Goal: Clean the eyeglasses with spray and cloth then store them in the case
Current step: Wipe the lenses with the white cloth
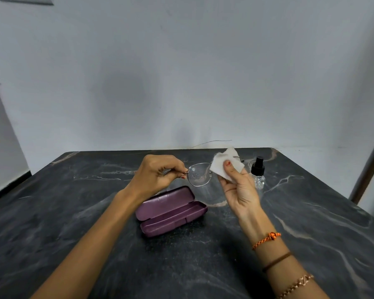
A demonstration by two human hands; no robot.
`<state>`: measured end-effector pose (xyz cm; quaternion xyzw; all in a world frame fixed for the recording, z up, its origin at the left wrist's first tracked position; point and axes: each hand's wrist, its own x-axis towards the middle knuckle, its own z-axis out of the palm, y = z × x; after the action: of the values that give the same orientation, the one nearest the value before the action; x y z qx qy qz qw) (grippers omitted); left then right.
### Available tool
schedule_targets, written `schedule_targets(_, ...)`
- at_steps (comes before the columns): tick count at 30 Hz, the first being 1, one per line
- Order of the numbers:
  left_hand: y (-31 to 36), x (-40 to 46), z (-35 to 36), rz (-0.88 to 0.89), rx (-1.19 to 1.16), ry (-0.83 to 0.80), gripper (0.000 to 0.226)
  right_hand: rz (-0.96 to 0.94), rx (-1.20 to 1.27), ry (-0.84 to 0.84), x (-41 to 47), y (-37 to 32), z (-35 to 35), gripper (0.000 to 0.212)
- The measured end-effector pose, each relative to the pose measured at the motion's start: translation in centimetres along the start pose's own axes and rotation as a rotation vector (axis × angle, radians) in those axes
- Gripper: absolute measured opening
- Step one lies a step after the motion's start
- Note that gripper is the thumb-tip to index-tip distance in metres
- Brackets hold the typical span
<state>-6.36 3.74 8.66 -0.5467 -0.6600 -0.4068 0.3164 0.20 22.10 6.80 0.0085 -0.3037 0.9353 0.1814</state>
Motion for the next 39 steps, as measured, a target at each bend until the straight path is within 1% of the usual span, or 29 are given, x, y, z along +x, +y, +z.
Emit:
schedule_targets(2, 0.0, -0.2, 0.3, 0.003, 0.007, -0.013, 0.012, 0.012, 0.022, -0.02, 0.1, 0.0, -0.1, 0.025)
schedule_targets(4, 0.0, -0.3, 0.4, 0.005, 0.016, -0.027, 0.01, 0.032, 0.096, -0.064, 0.2, 0.2, -0.4, 0.051)
schedule_targets(5, 0.0, -0.4, 0.5, 0.006, 0.016, -0.028, 0.01, 0.035, 0.124, -0.087, 0.3, 0.3, -0.5, 0.06)
schedule_targets(7, 0.0, -0.5, 0.5, 0.006, 0.003, -0.024, 0.01, 0.02, 0.141, -0.135, 0.5, 0.5, -0.8, 0.062)
schedule_targets(10, 0.0, -0.4, 0.2, 0.013, -0.007, -0.035, 0.005, 0.006, 0.107, -0.145, 0.7, 0.6, -1.0, 0.064)
schedule_targets(14, 0.1, -0.3, 0.1, 0.015, 0.036, -0.075, 0.006, -0.029, 0.035, -0.121, 0.9, 0.2, -0.9, 0.073)
schedule_targets(16, 0.2, -0.2, 0.4, 0.027, 0.04, -0.096, 0.003, -0.052, 0.049, -0.082, 0.7, 0.1, -0.8, 0.08)
schedule_targets(17, 0.3, -0.2, 0.6, 0.029, 0.034, -0.101, 0.005, -0.059, 0.046, -0.05, 0.6, 0.0, -0.7, 0.079)
schedule_targets(18, 0.4, -0.3, 0.7, 0.025, 0.024, -0.102, 0.01, -0.068, 0.037, -0.014, 0.5, -0.1, -0.6, 0.071)
schedule_targets(21, 0.6, -0.4, 1.0, 0.017, -0.002, -0.103, 0.017, -0.076, 0.035, 0.123, 0.4, -0.3, -0.5, 0.016)
schedule_targets(22, 0.7, -0.4, 1.0, 0.016, -0.004, -0.104, 0.018, -0.078, 0.039, 0.165, 0.5, -0.3, -0.5, 0.008)
schedule_targets(24, 0.8, -0.3, 1.1, 0.019, -0.002, -0.106, 0.017, -0.075, 0.024, 0.186, 0.5, -0.4, -0.5, 0.006)
schedule_targets(25, 0.8, -0.3, 1.0, 0.019, 0.003, -0.103, 0.017, -0.071, 0.016, 0.157, 0.3, -0.5, -0.4, 0.01)
schedule_targets(26, 0.7, -0.3, 0.9, 0.014, 0.006, -0.096, 0.018, -0.068, 0.008, 0.1, 0.1, -0.5, -0.4, 0.027)
schedule_targets(28, 0.6, -0.3, 0.5, 0.003, 0.001, -0.065, 0.015, -0.045, -0.066, -0.014, 0.3, -0.7, -0.5, 0.069)
schedule_targets(29, 0.5, -0.3, 0.2, -0.001, -0.006, -0.047, 0.012, -0.042, -0.121, -0.061, 0.4, -0.9, -0.7, 0.08)
schedule_targets(30, 0.4, -0.3, 0.0, -0.003, -0.016, -0.036, 0.008, -0.047, -0.177, -0.103, 0.6, -1.0, -0.9, 0.083)
schedule_targets(31, 0.3, -0.2, -0.3, -0.002, -0.02, -0.029, 0.004, -0.052, -0.229, -0.137, 0.9, -1.1, -1.2, 0.082)
schedule_targets(32, 0.2, -0.1, -0.6, -0.004, -0.012, -0.023, 0.006, -0.053, -0.276, -0.16, 1.0, -1.2, -1.4, 0.076)
schedule_targets(34, 0.0, -0.1, -1.0, -0.01, 0.014, -0.011, 0.017, -0.068, -0.357, -0.188, 1.2, -1.4, -1.6, 0.062)
schedule_targets(35, -0.1, -0.1, -1.2, -0.014, 0.021, -0.001, 0.02, -0.076, -0.397, -0.188, 1.2, -1.4, -1.6, 0.059)
schedule_targets(37, -0.1, 0.0, -1.6, -0.028, 0.014, 0.022, 0.015, -0.085, -0.437, -0.164, 1.0, -1.4, -1.5, 0.055)
schedule_targets(39, -0.2, 0.0, -1.7, -0.036, 0.008, 0.028, 0.008, -0.064, -0.358, -0.105, 1.0, -1.4, -1.5, 0.044)
